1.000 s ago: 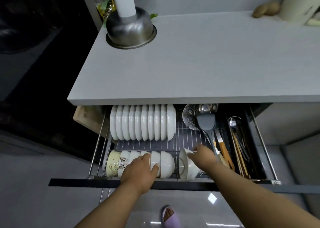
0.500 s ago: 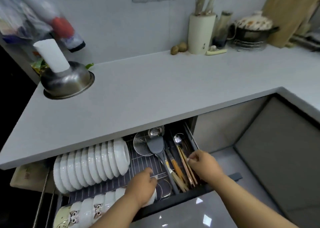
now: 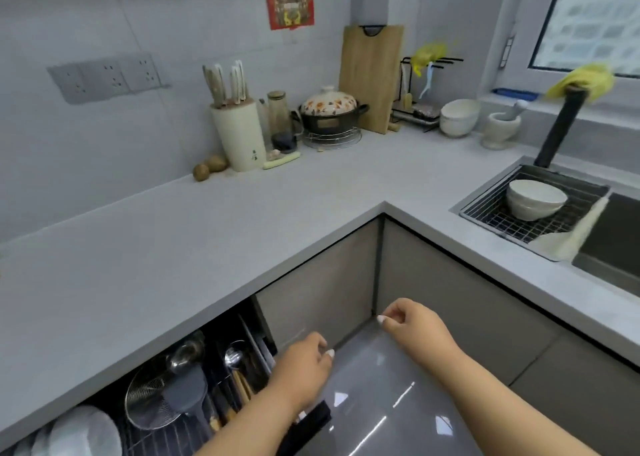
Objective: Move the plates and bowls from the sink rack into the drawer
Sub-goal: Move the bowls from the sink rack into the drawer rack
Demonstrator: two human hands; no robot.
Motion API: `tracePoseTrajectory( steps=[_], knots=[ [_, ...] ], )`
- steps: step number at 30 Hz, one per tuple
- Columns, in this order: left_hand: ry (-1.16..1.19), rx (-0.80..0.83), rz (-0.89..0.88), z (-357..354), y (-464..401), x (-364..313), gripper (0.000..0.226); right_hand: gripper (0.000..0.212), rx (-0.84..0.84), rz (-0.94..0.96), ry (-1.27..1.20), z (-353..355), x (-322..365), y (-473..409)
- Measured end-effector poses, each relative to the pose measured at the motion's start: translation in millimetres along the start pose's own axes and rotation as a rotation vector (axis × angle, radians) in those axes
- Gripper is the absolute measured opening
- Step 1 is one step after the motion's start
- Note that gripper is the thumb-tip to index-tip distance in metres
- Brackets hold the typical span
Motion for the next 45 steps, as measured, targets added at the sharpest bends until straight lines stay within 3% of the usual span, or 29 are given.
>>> tracePoseTrajectory(
  steps=[13,20,32,40,45],
  knots=[
    [-0.177,0.064,-0.234,-70.1,-85.6,-165.2,0.025,0.014,-0.218,-0.216,-0.089,121.9,-114.8,-12.2],
    [-0.185,0.04,-0.356,-84.0,-135.3,-225.4,0.046,0.012,-0.284,-0.318,-0.093,151.8,-147.6,-26.6],
    [-0.319,0.063,-0.561,-107.3,-272.9,-336.9,0.058,0.008,-0.481,-0.468,-0.113,219.0,-187.0,-137.0],
    [-0.57,0.186,-0.629,-135.4,-341.0,-367.7,0.073,0.017,-0.477,-0.546,-0.115,239.6,-216.8,-219.4],
    [-0.601,0.145,-0.722,-143.6,-364.3,-379.6,0.075,0.042,-0.488,-0.621,-0.099,255.0,-244.1,-266.5]
  ],
)
Point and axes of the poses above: each hand's wrist, its own y-axis away from the middle knuckle, its own z-axis out of the back of the hand, x = y × z, the point moved 2 cm from there along -y, towards the middle knuckle, and after that the axes turned 8 degrees about z, right-handed, at the moved point
